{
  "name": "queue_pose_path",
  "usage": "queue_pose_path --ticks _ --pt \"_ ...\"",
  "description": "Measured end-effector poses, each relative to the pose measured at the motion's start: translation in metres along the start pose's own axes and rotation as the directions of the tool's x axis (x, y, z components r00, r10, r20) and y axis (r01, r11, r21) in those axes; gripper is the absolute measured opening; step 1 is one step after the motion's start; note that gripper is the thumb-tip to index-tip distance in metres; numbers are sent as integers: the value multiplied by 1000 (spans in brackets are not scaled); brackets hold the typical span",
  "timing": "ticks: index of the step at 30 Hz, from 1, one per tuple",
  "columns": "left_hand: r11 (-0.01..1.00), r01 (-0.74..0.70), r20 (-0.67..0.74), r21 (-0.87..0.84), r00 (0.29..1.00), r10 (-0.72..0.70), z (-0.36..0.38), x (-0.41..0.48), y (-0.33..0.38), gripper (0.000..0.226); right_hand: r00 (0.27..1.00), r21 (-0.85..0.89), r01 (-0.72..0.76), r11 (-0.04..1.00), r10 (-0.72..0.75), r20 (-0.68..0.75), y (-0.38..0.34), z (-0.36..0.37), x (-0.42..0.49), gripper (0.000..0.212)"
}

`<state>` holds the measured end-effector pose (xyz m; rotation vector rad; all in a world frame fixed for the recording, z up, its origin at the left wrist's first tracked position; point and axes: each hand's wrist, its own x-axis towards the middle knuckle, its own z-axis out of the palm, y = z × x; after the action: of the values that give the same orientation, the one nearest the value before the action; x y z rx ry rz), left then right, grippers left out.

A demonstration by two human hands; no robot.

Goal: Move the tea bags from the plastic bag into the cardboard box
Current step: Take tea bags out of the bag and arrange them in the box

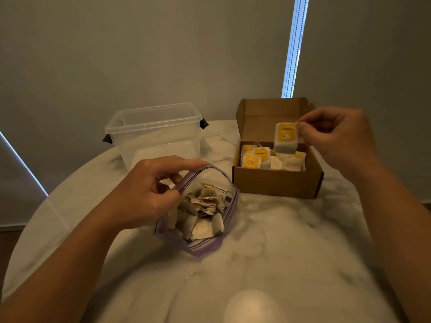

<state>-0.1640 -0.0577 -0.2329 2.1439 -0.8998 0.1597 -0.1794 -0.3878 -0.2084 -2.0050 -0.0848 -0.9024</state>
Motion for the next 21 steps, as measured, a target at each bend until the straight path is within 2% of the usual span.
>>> queue_pose_path --ticks 5,13,16,21 --pt "998 -36 48 45 998 34 0 -3 4 60 992 -88 -97 991 89 -88 25 -13 11 8" --pt "996 -70 110 58 992 63 -3 -4 4 59 982 -92 -173 981 165 -87 36 -7 15 5" --pt "996 -72 124 55 990 64 -4 -4 3 60 985 -112 -170 979 167 -35 35 -5 15 5" --pt "997 -76 154 33 986 70 -7 -5 1 61 977 -176 -134 975 160 141 33 -8 14 6"
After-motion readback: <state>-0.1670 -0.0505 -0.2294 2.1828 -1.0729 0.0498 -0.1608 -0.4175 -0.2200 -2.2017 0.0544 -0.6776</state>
